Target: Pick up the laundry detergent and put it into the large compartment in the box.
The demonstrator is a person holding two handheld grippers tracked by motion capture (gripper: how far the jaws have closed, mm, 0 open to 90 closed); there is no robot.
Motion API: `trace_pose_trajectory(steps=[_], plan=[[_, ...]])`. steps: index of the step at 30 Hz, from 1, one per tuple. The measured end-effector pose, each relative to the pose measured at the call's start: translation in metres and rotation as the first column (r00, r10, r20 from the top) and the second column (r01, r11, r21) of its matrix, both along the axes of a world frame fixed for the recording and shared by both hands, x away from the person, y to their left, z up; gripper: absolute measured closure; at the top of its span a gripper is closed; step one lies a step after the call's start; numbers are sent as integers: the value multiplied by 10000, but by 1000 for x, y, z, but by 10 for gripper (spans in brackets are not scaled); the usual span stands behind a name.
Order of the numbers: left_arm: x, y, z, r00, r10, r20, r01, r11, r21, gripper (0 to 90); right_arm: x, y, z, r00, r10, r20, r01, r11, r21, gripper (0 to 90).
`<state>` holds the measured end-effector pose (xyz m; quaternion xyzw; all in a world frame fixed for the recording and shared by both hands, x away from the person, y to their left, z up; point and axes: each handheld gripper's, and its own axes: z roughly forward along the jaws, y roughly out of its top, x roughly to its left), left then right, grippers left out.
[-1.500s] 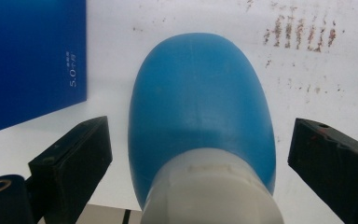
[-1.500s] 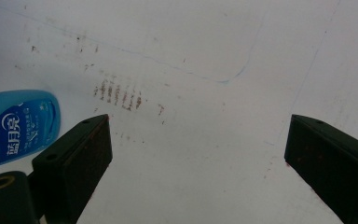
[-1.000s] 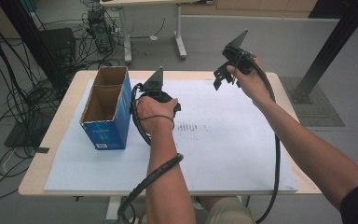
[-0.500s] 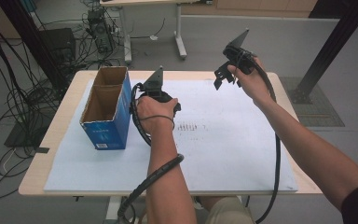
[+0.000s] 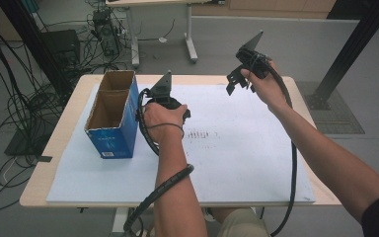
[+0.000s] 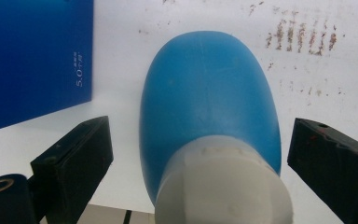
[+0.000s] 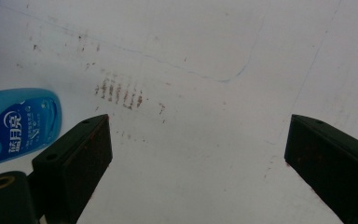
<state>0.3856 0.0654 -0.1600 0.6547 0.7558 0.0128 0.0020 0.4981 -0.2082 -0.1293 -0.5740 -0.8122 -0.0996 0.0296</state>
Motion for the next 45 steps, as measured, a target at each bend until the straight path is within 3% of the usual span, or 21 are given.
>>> trace_pose_trajectory(steps=[32, 40, 45], plan=[[1, -3, -4, 9999, 118, 51, -118, 9999, 62, 128, 0, 4, -1, 10000, 31, -16, -32, 9999, -101, 76], [0, -2, -9, 9997, 251, 18, -251, 9997, 19, 216, 0, 4, -1, 10000, 14, 34, -13, 9999, -143, 76], [0, -2, -9, 9996, 272, 33, -272, 9996, 46, 325, 0, 3, -1, 10000, 27, 42, -27, 9998, -173, 76]])
